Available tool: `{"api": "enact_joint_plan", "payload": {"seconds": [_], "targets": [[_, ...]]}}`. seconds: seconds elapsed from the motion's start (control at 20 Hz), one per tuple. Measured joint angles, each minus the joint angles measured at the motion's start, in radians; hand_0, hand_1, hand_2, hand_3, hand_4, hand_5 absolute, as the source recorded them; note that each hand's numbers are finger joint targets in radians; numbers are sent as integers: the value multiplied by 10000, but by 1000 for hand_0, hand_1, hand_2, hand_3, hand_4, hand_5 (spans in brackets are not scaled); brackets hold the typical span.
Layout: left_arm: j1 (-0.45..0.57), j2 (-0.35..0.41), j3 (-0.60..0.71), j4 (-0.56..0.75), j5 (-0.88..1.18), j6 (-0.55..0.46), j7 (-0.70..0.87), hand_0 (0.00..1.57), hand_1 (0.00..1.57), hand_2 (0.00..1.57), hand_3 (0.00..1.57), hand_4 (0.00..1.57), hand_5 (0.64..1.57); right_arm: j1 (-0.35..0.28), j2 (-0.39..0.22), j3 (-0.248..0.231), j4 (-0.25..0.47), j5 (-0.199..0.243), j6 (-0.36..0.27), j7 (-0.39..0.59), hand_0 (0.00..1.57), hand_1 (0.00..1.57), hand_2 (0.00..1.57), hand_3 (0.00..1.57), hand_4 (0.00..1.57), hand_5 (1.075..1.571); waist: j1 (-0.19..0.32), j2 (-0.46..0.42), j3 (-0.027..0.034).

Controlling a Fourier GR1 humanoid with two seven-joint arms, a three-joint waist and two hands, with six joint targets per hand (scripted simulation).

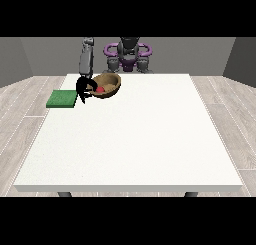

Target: Pick the cup and pour the ball into the bowl, then pick the bowl and place it on the pad

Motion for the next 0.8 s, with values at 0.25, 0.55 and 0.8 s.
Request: {"api": "enact_joint_plan", "payload": {"seconds": [0.25, 0.55, 0.8], "targets": [[339, 161, 145, 532, -40, -110, -6, 0, 0, 0, 0, 1197, 1534, -32, -430, 566, -398, 257, -351, 2046, 1571, 1571, 1571, 1042, 1026, 1556, -205, -501, 241], [897, 500, 497, 1286, -237, -239, -539, 0, 0, 0, 0, 1203, 1540, -362, -2587, 703, -775, 718, 11, 4637, 1571, 1571, 1571, 724, 1050, 1563, -1043, -732, 205], [1436, 494, 513, 1606, -445, -229, -913, 0, 0, 0, 0, 1206, 1543, -826, -3971, 609, -995, 763, 749, 6176, 1571, 1571, 1571, 671, 1067, 1566, -1464, -1113, 212]]}}
